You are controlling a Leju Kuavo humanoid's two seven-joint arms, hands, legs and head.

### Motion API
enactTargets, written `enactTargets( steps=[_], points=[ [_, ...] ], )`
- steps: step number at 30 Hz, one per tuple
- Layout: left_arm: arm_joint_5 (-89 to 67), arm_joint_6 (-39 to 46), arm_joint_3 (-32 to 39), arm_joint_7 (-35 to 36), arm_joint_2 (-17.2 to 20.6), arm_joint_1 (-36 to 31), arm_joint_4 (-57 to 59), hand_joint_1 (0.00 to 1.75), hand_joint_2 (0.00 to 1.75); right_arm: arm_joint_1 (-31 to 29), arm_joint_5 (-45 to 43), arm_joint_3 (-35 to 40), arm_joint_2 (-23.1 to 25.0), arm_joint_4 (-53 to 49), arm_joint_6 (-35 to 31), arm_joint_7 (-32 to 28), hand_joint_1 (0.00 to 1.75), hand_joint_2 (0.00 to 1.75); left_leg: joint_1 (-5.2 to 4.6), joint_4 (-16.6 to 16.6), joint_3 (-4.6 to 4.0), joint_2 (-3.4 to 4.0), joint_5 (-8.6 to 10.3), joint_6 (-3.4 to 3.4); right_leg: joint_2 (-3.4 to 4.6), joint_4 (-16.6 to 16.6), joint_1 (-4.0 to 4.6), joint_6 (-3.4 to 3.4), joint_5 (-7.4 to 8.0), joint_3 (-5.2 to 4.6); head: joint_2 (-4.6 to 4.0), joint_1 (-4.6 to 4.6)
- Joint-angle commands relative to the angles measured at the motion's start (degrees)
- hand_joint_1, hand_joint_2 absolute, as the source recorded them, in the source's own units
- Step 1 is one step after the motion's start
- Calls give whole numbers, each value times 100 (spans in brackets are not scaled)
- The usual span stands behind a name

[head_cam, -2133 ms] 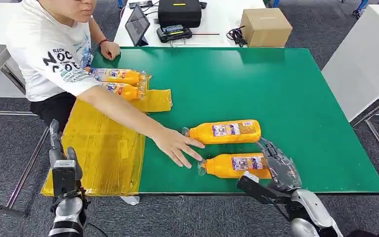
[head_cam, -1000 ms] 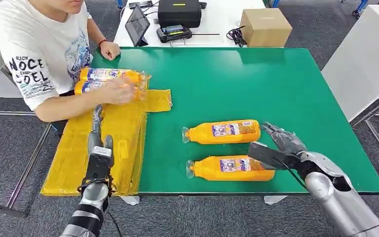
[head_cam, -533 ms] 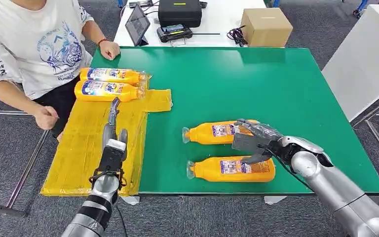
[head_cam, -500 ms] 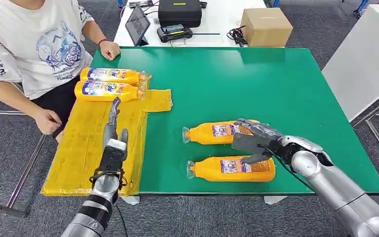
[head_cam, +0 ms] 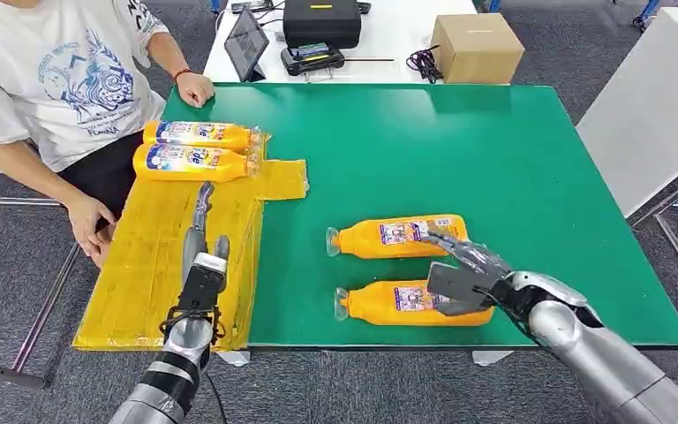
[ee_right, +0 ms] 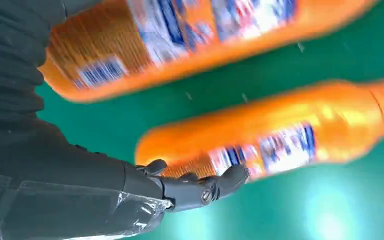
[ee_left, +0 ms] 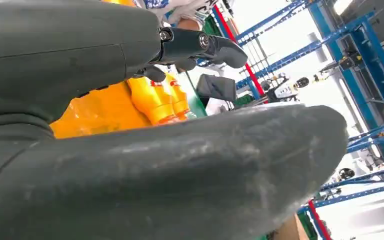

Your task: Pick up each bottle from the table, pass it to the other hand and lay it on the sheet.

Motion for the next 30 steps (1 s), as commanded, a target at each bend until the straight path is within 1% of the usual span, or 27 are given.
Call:
enactTargets(
  steps=[1, 4, 6, 7, 11, 12, 17, 18, 19, 20, 21, 22, 24, 26, 27, 28, 29, 30],
  points=[
    [-11, 4, 64, -5, 124, -207, 498, 0, 0, 641, 213, 31, -244, -534, -97, 22, 0, 175, 3, -6, 14, 3, -3, -9, 0, -6, 4, -11, -2, 15, 0, 0],
    [-16, 12, 62, -3, 116, -209, 503, 0, 0, 595, 192, 4, -228, -515, -80, 29, 0, 175, 6, -1, 24, 20, -9, -15, 15, -2, 8, -19, -3, 21, 0, 2],
    [-33, 9, 49, -8, 120, -213, 512, 0, 0, 596, 178, -9, -201, -491, -54, 5, 0, 175, 2, -3, 9, 14, -2, -9, 8, -3, 3, -11, 1, 8, 0, 2],
    [-28, -3, 57, -11, 106, -237, 551, 0, 0, 684, 219, -24, -145, -461, -30, -9, 0, 175, 7, 0, 20, 22, -7, -15, 15, -4, 9, -18, -1, 18, 0, 0],
    [-35, -10, 42, -10, 75, -281, 602, 0, 0, 709, 410, 139, -47, -388, -5, 5, 0, 175, 7, -4, 21, 13, -4, -11, 6, -8, 8, -14, -1, 19, 0, 2],
    [-43, -2, 32, -15, 61, -311, 638, 0, 0, 697, 415, 149, -54, -362, -8, 11, 0, 175, 11, -5, 30, 17, -8, -15, 10, -10, 13, -19, -3, 28, 0, 2],
    [-41, -24, -25, -34, 41, -331, 753, 0, 0, 681, 408, 111, -154, -210, 10, 142, 0, 175, 5, -2, 20, 14, -5, -10, 7, -5, 6, -12, -2, 17, 0, 2],
    [-18, -14, -24, -39, 32, -329, 775, 0, 0, 761, 494, 41, -150, -182, -105, 228, 0, 175, 4, -3, 14, 10, -2, -7, 4, -5, 4, -9, 0, 12, 0, 0],
    [-4, -30, -33, -40, 36, -314, 776, 0, 0, 802, 576, 41, -186, -193, -153, 266, 0, 175, 8, -3, 29, 16, -7, -13, 7, -8, 9, -17, -3, 27, 0, 2],
    [160, -38, -40, -217, 2, -354, 494, 0, 0, 646, 687, 17, -467, -560, -274, 361, 0, 175, 7, -5, 23, 7, -3, -10, -1, -10, 8, -13, -2, 24, 0, 2],
    [138, -41, -64, -118, 3, -384, 405, 0, 0, 613, 573, -81, -557, -735, -138, 463, 0, 175, 8, -5, 29, 9, -5, -12, 1, -11, 9, -16, -3, 30, 0, 2],
    [120, -43, -86, -45, 6, -393, 348, 0, 0, 594, 529, -139, -588, -803, -61, 509, 0, 175, 0, 8, 3, 9, -3, -8, 1, 7, 1, -10, -3, 0, 0, 0],
    [95, -64, -106, 14, 16, -385, 303, 0, 0, 616, 468, -206, -594, -842, 2, 550, 0, 175, 5, 18, 13, 16, -12, -14, 6, 13, 7, -19, -9, 11, 0, 0],
    [95, -96, -101, 48, 14, -368, 329, 0, 0, 648, 525, -227, -564, -821, 8, 599, 0, 175, -2, 7, 0, 15, -3, -8, 8, 7, 0, -11, -1, -4, 0, 0],
    [81, -106, -120, 33, 14, -367, 353, 0, 0, 643, 502, -228, -550, -790, 32, 594, 0, 175, 3, 14, 12, 22, -12, -14, 14, 11, 6, -18, -7, 8, 0, 0],
    [89, -118, -114, 29, 6, -374, 388, 0, 0, 625, 565, -212, -537, -756, 32, 618, 0, 175, -1, 9, 7, 14, -7, -11, 7, 7, 1, -15, -4, 6, 0, 0],
    [103, -139, -114, 14, -13, -371, 419, 0, 0, 624, 594, -180, -461, -683, 42, 618, 0, 175, 3, 3, 21, 23, -9, -13, 15, -1, 4, -18, -3, 18, 0, 2],
    [91, -124, -123, -7, -27, -372, 446, 0, 0, 633, 681, -177, -417, -619, -18, 647, 0, 175, 2, 0, 16, 19, -5, -10, 12, -4, 3, -13, 0, 14, 0, 2]
  ],
)
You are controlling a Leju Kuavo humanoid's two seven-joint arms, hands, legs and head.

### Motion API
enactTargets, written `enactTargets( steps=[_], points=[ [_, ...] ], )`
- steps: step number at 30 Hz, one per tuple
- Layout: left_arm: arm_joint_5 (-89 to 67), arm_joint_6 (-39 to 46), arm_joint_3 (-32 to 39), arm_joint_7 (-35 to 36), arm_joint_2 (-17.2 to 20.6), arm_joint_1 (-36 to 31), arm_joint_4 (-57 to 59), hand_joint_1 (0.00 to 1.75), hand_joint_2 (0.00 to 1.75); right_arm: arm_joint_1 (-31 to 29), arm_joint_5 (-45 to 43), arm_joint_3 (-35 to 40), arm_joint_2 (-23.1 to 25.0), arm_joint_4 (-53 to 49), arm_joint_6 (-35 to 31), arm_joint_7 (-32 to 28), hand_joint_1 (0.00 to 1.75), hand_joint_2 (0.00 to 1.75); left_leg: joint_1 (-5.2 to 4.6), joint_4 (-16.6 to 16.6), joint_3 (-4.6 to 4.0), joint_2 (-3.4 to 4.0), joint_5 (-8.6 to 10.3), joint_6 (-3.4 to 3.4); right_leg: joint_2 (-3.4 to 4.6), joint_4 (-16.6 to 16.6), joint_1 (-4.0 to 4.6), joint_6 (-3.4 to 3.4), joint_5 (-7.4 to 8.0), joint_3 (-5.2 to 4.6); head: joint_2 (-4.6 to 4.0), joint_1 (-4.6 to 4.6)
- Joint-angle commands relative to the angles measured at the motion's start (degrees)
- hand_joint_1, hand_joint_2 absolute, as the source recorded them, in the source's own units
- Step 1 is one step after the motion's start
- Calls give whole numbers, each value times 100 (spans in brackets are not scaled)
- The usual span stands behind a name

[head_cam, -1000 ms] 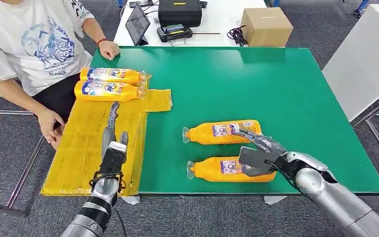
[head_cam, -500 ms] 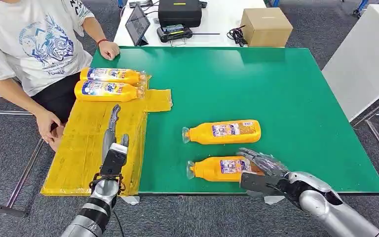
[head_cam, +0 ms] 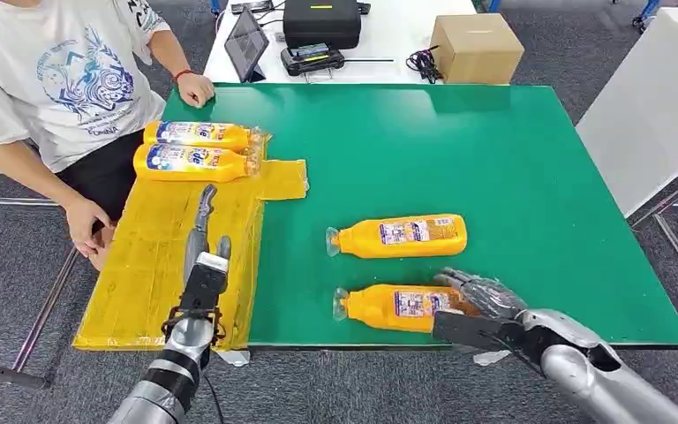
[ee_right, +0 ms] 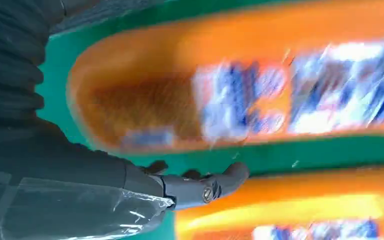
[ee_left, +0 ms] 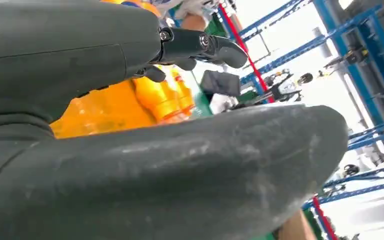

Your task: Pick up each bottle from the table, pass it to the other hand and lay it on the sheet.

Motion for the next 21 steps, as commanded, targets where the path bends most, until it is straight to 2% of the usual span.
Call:
enactTargets(
  steps=[1, 5, 6, 7, 8, 9, 10, 14, 21],
  points=[
    [24, -86, -121, 30, -36, -216, 191, 0, 0, -136, 368, -34, 134, 139, -58, 256, 0, 175, 9, -1, 25, 19, -10, -15, 14, -7, 10, -18, -3, 23, 0, -2],
    [19, -97, -128, 55, -30, -185, 128, 0, 0, -50, 728, 4, 383, 412, -229, 373, 0, 175, 10, -5, 24, 11, -6, -14, 6, -11, 12, -16, -2, 22, 0, -2],
    [-134, -73, -183, 370, 10, -169, 250, 0, 0, 53, 641, -62, 522, 530, -97, 349, 0, 175, 14, -6, 34, 18, -10, -18, 12, -12, 16, -22, -3, 31, 0, 0],
    [-86, -93, -167, 263, 21, -87, 322, 0, 0, 224, 890, -104, 761, 826, -225, 215, 0, 175, 16, -3, 36, 20, -13, -19, 15, -12, 18, -24, -4, 34, 0, 0],
    [78, -114, -97, -102, -44, -164, 288, 0, 0, 124, 1128, -95, 650, 705, -387, 243, 0, 175, 13, -6, 30, 20, -9, -15, 15, -13, 15, -19, -1, 27, 0, -2],
    [72, -124, -116, -61, -51, -202, 267, 0, 0, 76, 1036, -110, 570, 621, -278, 293, 0, 175, 18, -19, 46, 22, -7, -18, 15, -29, 20, -21, 2, 45, 0, -2],
    [61, -122, -141, 25, -60, -228, 222, 0, 0, 41, 990, -138, 481, 527, -178, 372, 0, 175, 13, -9, 20, 11, -3, -11, 6, -16, 14, -12, 2, 19, 0, -2],
    [22, -176, -188, 110, -83, -286, 267, 0, 0, 64, 888, -161, 369, 479, 86, 359, 0, 175, 8, -1, 12, 12, -5, -11, 8, -3, 9, -13, -2, 8, 0, -2],
    [23, -167, -231, 82, -126, -400, 394, 0, 0, -88, 783, -31, 511, 714, 209, 283, 0, 175, 13, 0, 24, 20, -10, -16, 15, -8, 15, -19, -2, 21, 0, -2]
  ],
)
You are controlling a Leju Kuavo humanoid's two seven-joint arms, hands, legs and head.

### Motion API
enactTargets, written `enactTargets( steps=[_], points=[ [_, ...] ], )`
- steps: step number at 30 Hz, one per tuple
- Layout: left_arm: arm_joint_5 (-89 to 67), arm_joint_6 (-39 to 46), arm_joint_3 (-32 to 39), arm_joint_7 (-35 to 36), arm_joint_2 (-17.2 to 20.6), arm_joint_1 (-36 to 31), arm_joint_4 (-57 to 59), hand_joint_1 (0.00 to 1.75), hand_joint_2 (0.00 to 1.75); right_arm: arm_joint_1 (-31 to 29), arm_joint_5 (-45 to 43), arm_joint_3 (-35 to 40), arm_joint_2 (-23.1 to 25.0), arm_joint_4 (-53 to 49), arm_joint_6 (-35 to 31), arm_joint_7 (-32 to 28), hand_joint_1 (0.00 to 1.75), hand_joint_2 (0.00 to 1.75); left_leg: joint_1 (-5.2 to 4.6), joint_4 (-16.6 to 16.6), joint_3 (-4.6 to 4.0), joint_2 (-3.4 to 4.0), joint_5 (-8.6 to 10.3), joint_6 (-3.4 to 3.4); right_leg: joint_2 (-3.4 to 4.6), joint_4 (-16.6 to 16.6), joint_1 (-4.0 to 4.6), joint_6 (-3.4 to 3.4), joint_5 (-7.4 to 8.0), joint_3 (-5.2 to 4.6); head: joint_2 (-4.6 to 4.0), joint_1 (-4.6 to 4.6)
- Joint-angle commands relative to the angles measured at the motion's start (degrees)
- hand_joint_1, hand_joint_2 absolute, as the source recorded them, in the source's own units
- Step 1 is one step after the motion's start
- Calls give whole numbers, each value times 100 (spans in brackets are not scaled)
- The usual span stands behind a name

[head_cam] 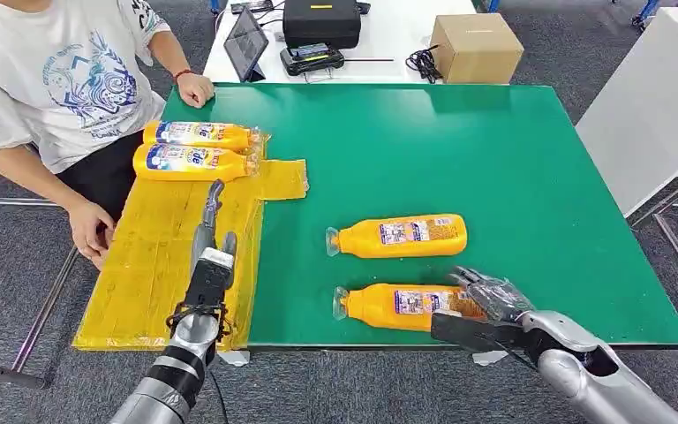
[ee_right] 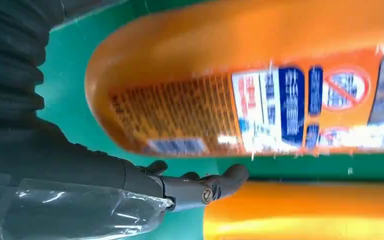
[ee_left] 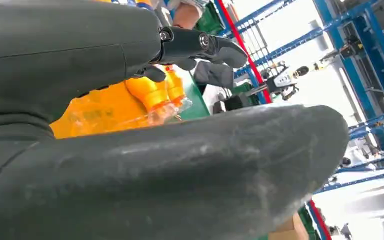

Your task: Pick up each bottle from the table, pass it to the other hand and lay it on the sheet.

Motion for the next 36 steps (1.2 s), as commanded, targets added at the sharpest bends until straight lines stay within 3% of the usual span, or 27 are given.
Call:
enactTargets(
  steps=[1, 15, 19, 20, 21, 22, 24, 27, 29, 36],
  points=[
    [23, -25, -150, 24, -28, -348, 418, 0, 0, -245, -117, 131, 282, 519, 165, -71, 0, 175, 8, -2, 21, 13, -6, -12, 10, -6, 9, -15, -1, 21, 0, 0],
    [22, -9, -189, 32, -21, -365, 460, 0, 0, -441, -21, 166, 594, 886, -6, -48, 0, 175, 9, -3, 23, 21, -7, -12, 17, -7, 10, -15, 1, 21, 0, 0],
    [17, 28, -245, 37, 4, -296, 710, 0, 0, -385, 48, 203, 1093, 1533, -180, -271, 0, 175, 10, -13, 28, 15, -3, -10, 13, -18, 11, -12, 4, 27, 0, -2],
    [28, 11, -248, 4, -3, -312, 723, 0, 0, -408, 55, 210, 1128, 1583, -219, -276, 9, 175, 15, -17, 42, 24, -6, -15, 21, -24, 16, -18, 4, 41, 0, 0],
    [34, 18, -246, -13, -14, -326, 720, 0, 0, -429, 55, 211, 1146, 1599, -232, -277, 42, 175, 13, -10, 26, 18, -4, -10, 16, -16, 14, -12, 4, 26, 0, 0],
    [35, 18, -247, -13, -20, -333, 716, 0, 0, -436, 52, 207, 1156, 1597, -236, -278, 115, 175, 15, -12, 37, 27, -6, -14, 23, -18, 16, -17, 3, 34, 0, 0],
    [7, -8, -281, 65, -21, -330, 714, 0, 0, -415, 40, 187, 1259, 1708, -254, -282, 150, 175, 14, -9, 34, 28, -6, -15, 24, -14, 15, -19, 2, 31, 0, 0],
    [-25, 2, -304, 114, -9, -299, 796, 0, 0, -338, 53, 226, 1436, 1954, -299, -337, 157, 175, 18, -10, 37, 27, -3, -14, 23, -17, 18, -17, 5, 32, 0, 0],
    [-23, 17, -311, 109, -1, -285, 830, 0, 0, -298, 73, 246, 1494, 2042, -336, -390, 175, 175, 20, -16, 49, 29, -1, -16, 24, -23, 20, -19, 7, 44, 0, 0],
    [-12, 7, -326, 91, -18, -297, 889, 0, 0, -264, 75, 218, 1565, 2133, -378, -482, 175, 175, 18, -12, 82, 54, -6, -19, 38, -17, 17, -17, 5, 67, 0, 0]
  ],
)
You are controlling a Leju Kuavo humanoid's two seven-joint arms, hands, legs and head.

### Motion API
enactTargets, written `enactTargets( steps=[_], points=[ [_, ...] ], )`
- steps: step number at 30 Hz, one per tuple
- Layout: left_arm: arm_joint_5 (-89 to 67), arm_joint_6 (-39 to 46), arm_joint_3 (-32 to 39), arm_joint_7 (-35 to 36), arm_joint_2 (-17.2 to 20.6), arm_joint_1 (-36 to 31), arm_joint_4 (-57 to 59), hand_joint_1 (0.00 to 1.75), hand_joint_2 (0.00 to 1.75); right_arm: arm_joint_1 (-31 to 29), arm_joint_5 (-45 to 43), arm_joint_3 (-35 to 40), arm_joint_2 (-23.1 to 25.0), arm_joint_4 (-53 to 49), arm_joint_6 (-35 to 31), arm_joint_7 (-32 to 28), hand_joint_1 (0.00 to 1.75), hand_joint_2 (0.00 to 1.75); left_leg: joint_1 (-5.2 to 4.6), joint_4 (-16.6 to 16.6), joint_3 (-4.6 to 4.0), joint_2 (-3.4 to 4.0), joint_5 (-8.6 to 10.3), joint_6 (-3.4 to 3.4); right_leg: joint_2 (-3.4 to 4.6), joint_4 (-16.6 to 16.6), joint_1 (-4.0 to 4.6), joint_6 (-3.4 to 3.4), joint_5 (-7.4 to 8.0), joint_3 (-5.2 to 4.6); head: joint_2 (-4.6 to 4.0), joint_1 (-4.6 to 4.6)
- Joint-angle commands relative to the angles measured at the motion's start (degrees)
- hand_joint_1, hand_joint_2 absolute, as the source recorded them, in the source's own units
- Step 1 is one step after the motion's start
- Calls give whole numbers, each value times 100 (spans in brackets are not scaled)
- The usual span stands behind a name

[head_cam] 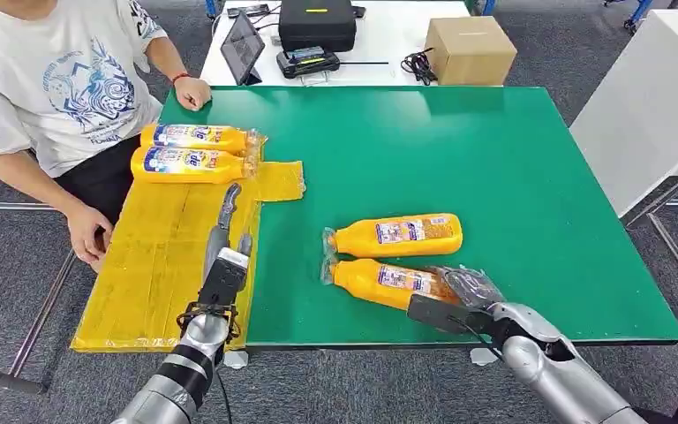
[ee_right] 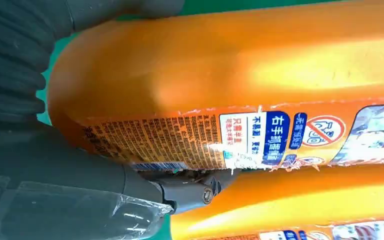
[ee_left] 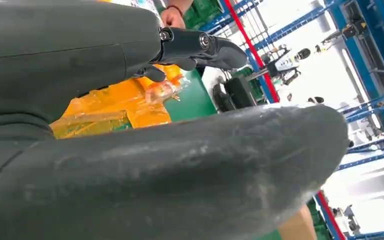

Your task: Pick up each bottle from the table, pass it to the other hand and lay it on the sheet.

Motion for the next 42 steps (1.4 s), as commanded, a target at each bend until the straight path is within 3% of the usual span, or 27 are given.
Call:
enactTargets(
  steps=[1, 14, 15, 20, 26, 29, 36, 42],
  points=[
    [13, -31, -143, 23, 56, -184, 500, 0, 0, 149, -6, 201, 453, 815, -4, -93, 175, 175, 15, -11, 23, -7, 3, -15, -9, -18, 16, -19, 3, 28, 0, 0],
    [64, 6, -91, 25, 74, -170, 503, 0, 0, 363, -93, -43, 706, 665, -299, -480, 175, 175, 13, -7, 39, 5, 1, -11, -1, -12, 15, -17, 6, 38, 0, 0],
    [190, 82, 73, 48, 96, -39, 322, 0, 0, 741, -346, -732, 1151, 373, -918, -676, 175, 175, 15, -12, 41, 0, 4, -13, -6, -18, 17, -26, 11, 41, 0, 0],
    [176, -91, 346, 202, 223, 427, -356, 0, 0, 1349, -66, -1634, 2045, -947, -1719, -672, 175, 175, 19, -13, 41, 29, -6, -22, 24, -10, 21, -36, 8, 32, 0, 2],
    [142, -138, 446, 233, 214, 489, -474, 0, 0, 1352, -38, -1826, 2219, -1186, -1810, -718, 175, 175, 10, -3, -21, 7, -2, -13, 13, 13, 12, -26, 5, -27, 0, -2],
    [74, -132, 564, 214, 168, 516, -550, 0, 0, 1404, 138, -2115, 2532, -1328, -2203, -991, 175, 175, 17, -1, -16, 6, -9, -16, 15, 11, 20, -31, 0, -18, 0, 0],
    [42, -226, 638, 233, 146, 559, -718, 0, 0, 1355, 158, -2302, 2764, -1434, -2352, -1084, 175, 175, 8, -1, -33, 3, -3, -15, 15, 13, 7, -29, 4, -34, 0, 2],
    [241, -831, 557, 484, 41, 610, -1045, 0, 0, 1381, 374, -2516, 3036, -1330, -2643, -1476, 175, 175, 8, -2, -33, -1, -3, -14, 11, 10, 8, -28, 4, -35, 0, 0]
  ],
)
